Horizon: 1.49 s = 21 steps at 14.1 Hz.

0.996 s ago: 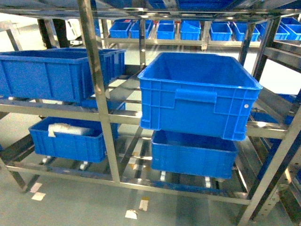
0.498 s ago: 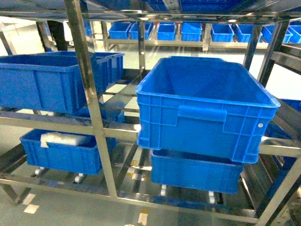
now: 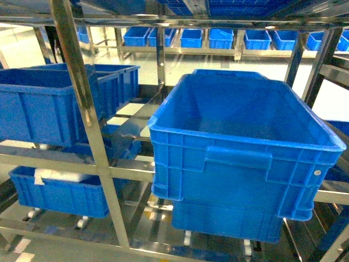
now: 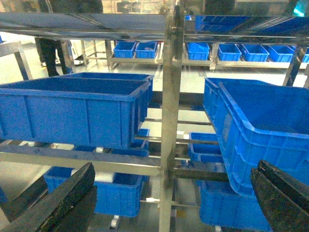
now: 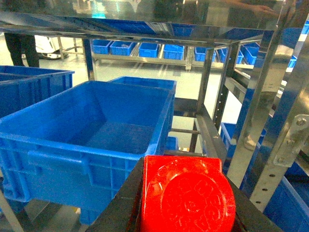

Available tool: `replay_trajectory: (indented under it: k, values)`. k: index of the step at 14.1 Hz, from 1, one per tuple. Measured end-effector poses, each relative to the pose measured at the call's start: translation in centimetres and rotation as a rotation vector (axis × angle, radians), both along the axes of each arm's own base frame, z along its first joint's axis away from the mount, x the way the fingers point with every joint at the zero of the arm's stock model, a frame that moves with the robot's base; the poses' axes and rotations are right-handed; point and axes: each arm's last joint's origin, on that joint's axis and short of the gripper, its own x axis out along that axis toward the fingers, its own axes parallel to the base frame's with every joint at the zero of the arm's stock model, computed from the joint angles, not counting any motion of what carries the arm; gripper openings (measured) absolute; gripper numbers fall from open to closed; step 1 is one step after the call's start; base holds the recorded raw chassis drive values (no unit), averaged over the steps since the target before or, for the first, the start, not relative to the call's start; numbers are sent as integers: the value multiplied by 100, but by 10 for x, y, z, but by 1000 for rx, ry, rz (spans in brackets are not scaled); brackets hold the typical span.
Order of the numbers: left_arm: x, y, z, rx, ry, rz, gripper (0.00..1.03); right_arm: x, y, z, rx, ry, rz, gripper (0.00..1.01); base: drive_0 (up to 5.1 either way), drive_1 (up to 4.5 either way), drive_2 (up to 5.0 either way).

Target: Pick red block from blue box to shelf

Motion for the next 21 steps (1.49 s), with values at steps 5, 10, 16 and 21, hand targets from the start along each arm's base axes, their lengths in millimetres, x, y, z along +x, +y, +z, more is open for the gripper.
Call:
replay_trajectory:
  k: [5,10,16,21]
  values:
    - [0,0,0,0,0,0,98,0,0,0,0,0,0,27,-2,423,-428]
    - [0,0,0,0,-1,0,98,0,0,0,0,3,0,27,-2,120,-124]
    - [0,0,0,0,0,0,98,0,0,0,0,0,0,27,0,0,0]
    - [0,0,0,0,0,1,98,0,0,0,0,0,0,27,0,0,0]
